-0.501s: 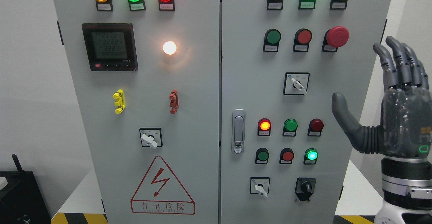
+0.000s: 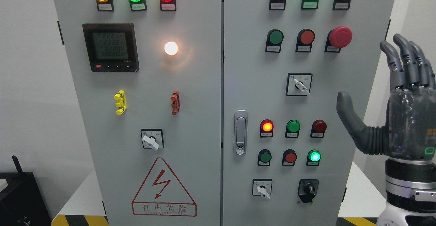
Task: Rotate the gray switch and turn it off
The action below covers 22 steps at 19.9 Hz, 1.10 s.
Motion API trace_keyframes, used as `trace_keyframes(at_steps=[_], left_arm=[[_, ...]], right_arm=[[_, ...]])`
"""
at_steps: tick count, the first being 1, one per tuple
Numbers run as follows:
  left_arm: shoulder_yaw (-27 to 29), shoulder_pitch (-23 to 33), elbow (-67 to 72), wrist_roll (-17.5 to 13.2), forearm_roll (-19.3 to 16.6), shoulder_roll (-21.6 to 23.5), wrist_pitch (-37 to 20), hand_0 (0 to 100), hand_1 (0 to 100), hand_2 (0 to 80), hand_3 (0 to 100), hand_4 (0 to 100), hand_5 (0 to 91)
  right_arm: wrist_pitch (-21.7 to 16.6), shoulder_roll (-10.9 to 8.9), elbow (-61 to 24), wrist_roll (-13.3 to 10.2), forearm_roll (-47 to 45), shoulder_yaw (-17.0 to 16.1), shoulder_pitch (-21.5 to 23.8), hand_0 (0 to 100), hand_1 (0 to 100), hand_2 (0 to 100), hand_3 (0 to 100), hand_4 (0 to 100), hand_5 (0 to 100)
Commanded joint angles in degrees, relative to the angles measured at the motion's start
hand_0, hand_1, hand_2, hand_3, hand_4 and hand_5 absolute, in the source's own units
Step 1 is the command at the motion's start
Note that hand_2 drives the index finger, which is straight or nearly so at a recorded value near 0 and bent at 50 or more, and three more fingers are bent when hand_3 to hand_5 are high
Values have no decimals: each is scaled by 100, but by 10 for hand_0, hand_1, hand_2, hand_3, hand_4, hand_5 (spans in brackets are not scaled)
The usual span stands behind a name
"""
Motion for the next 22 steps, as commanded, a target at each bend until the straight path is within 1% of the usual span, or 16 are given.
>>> trace_keyframes(at_steps=[1,4,6,7,9,10,11,14,15,16,18,20,22], left_arm=[[185,0,0,2,0,0,0,120,389,0,0,0,0],[185,0,0,2,0,0,0,120,389,0,0,0,0],[185,0,0,2,0,0,0,120,389,0,0,0,0],[185,0,0,2,0,0,0,120,389,0,0,0,0],[185,0,0,2,0,0,0,120,389,0,0,0,0],[185,0,0,2,0,0,0,120,389,0,0,0,0],[185,0,0,2,0,0,0,120,389,0,0,0,0],[185,0,0,2,0,0,0,120,389,0,0,0,0],[185,0,0,2,0,0,0,120,389,0,0,0,0],[185,0,0,2,0,0,0,120,389,0,0,0,0],[185,0,0,2,0,0,0,120,389,0,0,0,0],[185,0,0,2,0,0,0,120,389,0,0,0,0],[185,0,0,2,0,0,0,120,389,0,0,0,0]], right_arm=[[-5,35,-5,-4,-2,51,-10,329,156,0,95,0,0],[-5,35,-5,-13,-2,51,-1,328,157,1,98,0,0],[-5,35,-5,-13,-2,42,-1,326,158,5,128,6,0],[-5,35,-5,-13,-2,42,-1,326,159,6,141,44,0],[-5,35,-5,-22,-2,42,8,328,169,32,247,191,135],[-5,35,-5,-22,-2,33,16,329,176,49,278,207,155],[-5,35,-5,-31,-2,33,34,327,187,82,339,242,218],[-5,35,3,-127,-2,33,52,321,228,130,406,318,345],[3,35,3,-127,-2,24,69,305,247,152,449,366,417],[30,35,3,-127,-2,16,104,289,254,176,479,395,461],[47,44,12,-127,-2,15,192,241,255,261,545,507,593],[65,52,30,-136,-2,33,315,192,251,353,591,579,663],[231,44,91,-136,6,51,420,135,245,415,613,613,698]])
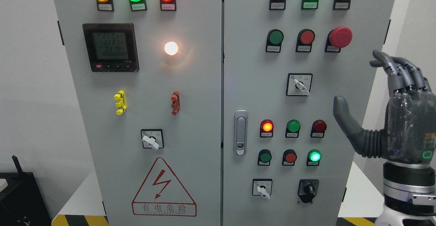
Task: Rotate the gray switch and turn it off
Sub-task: 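Move the right hand toward the white-handled rotary switch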
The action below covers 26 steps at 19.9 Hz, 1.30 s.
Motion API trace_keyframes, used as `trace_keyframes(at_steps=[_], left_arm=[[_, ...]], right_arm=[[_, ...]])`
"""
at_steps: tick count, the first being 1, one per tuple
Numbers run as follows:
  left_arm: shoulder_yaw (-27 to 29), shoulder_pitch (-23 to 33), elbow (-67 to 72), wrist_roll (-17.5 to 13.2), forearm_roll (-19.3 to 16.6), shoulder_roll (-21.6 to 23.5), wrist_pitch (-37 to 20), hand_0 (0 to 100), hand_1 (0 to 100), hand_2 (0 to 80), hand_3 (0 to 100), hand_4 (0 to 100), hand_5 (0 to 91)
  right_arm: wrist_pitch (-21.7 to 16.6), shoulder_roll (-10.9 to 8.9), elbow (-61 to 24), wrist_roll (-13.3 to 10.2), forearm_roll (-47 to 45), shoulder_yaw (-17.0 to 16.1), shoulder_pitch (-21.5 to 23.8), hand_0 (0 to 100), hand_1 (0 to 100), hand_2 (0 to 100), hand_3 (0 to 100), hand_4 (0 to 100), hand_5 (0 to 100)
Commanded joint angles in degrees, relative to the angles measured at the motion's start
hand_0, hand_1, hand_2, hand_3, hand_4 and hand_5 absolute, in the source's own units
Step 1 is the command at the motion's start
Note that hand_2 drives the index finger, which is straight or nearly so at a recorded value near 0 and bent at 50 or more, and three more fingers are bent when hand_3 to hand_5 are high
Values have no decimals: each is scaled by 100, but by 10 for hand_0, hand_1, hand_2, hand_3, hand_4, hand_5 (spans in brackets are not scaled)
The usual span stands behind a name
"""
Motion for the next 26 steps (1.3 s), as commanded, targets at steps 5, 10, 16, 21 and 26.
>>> trace_keyframes(at_steps=[5,10,16,21,26], left_arm=[[185,0,0,2,0,0,0,120,389,0,0,0,0],[185,0,0,2,0,0,0,120,389,0,0,0,0],[185,0,0,2,0,0,0,120,389,0,0,0,0],[185,0,0,2,0,0,0,120,389,0,0,0,0],[185,0,-9,2,0,0,0,120,389,0,0,0,0]], right_arm=[[559,18,271,0,8,179,217,72,198,502,654,649,743],[1078,18,455,17,17,698,120,40,191,514,667,656,754],[1421,62,764,35,43,865,-135,11,176,549,688,672,763],[1815,62,843,70,87,1120,-223,4,181,562,705,681,771],[1940,62,939,70,87,1383,-442,0,180,578,732,688,779]])
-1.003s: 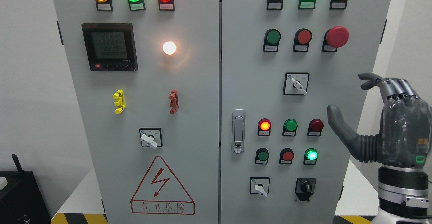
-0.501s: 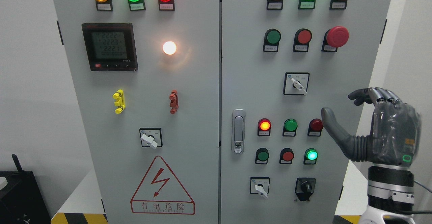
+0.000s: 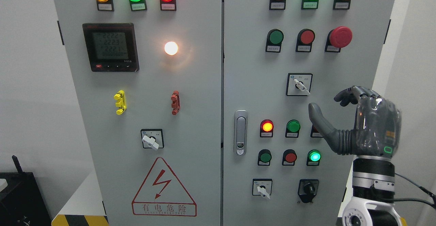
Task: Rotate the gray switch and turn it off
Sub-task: 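Move the right hand toward the white-handled rotary switch, then close the right hand's fingers around the white switch handle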
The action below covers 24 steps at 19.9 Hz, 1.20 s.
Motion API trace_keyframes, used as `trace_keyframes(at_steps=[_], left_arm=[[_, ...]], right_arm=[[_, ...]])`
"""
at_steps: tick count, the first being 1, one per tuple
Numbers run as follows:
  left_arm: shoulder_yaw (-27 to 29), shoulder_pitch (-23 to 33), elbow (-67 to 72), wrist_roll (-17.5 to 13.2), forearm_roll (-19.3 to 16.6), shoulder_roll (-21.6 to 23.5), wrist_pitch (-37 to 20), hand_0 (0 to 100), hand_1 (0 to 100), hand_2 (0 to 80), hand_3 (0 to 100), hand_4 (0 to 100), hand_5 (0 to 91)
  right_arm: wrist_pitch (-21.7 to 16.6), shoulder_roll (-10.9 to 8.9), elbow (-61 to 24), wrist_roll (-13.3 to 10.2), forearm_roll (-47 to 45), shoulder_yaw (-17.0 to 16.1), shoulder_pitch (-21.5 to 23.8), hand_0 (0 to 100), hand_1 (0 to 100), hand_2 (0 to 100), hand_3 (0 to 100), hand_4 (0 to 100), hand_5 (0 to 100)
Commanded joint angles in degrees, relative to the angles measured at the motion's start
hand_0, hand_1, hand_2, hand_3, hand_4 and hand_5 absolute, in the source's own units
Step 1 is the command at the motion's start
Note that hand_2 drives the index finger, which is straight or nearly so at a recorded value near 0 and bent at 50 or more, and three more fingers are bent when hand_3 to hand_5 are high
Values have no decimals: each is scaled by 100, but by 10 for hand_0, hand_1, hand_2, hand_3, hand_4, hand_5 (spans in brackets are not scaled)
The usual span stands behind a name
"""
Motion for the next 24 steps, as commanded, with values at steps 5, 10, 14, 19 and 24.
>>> trace_keyframes(at_steps=[5,10,14,19,24], left_arm=[[185,0,-2,2,0,0,0,120,389,0,0,0,0],[185,0,-2,2,0,0,0,120,389,0,0,0,0],[185,0,-2,2,0,0,0,120,389,0,0,0,0],[185,0,-2,2,0,0,0,120,389,0,0,0,0],[185,0,-2,2,0,0,0,120,389,0,0,0,0]], right_arm=[[196,15,314,3,32,619,-284,0,215,586,734,695,782],[205,15,454,3,155,619,-363,10,293,590,736,698,784],[214,15,472,3,155,611,-424,18,339,589,741,702,792],[276,-29,499,3,155,567,-477,25,345,590,743,705,799],[276,-38,507,3,155,558,-486,30,346,589,744,707,800]])
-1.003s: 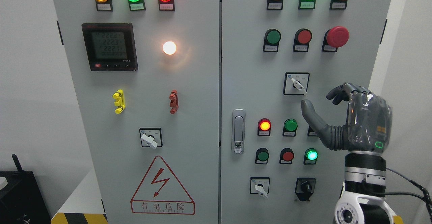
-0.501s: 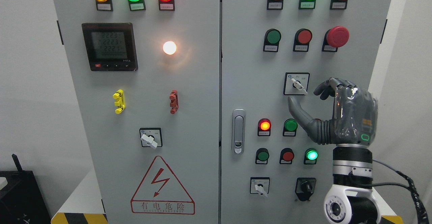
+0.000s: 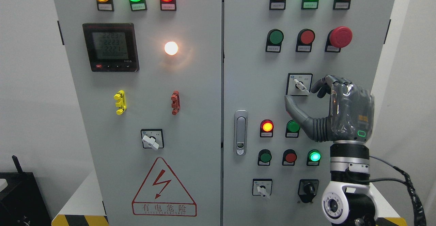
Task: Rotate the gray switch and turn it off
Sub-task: 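Close the right hand's fingers around the white switch handle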
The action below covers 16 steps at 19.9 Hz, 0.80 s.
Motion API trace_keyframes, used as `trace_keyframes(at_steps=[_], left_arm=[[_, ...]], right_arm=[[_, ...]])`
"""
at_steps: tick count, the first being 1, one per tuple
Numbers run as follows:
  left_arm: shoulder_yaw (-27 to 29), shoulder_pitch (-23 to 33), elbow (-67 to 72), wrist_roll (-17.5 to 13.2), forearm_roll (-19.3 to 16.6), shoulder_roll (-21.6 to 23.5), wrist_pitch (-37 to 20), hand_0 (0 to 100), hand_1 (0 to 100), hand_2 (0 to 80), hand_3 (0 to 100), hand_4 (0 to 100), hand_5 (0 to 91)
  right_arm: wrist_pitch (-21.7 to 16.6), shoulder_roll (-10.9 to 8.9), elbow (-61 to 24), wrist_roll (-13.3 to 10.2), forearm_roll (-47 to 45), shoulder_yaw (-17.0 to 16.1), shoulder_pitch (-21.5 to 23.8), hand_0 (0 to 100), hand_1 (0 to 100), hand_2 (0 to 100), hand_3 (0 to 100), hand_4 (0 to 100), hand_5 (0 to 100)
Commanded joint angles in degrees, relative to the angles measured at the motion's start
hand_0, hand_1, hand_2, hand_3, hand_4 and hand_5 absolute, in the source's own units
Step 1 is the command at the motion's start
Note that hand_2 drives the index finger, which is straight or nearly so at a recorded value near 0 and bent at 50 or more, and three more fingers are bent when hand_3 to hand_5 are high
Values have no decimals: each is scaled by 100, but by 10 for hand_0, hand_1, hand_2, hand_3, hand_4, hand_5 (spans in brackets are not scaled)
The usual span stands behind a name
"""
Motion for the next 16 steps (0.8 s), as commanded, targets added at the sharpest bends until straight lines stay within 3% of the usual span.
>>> trace_keyframes(at_steps=[1,5,10,16], left_arm=[[185,0,0,2,0,0,0,120,389,0,0,0,0],[185,0,0,2,0,0,0,120,389,0,0,0,0],[185,0,0,2,0,0,0,120,389,0,0,0,0],[185,0,0,2,0,0,0,120,389,0,0,0,0]], right_arm=[[4,-20,128,1,6,49,-80,31,345,589,744,707,800],[12,-3,252,1,6,40,-203,45,349,590,745,708,800],[12,6,252,-17,6,31,-195,185,334,595,746,710,815],[92,15,261,-17,6,22,-177,224,327,602,752,715,822]])
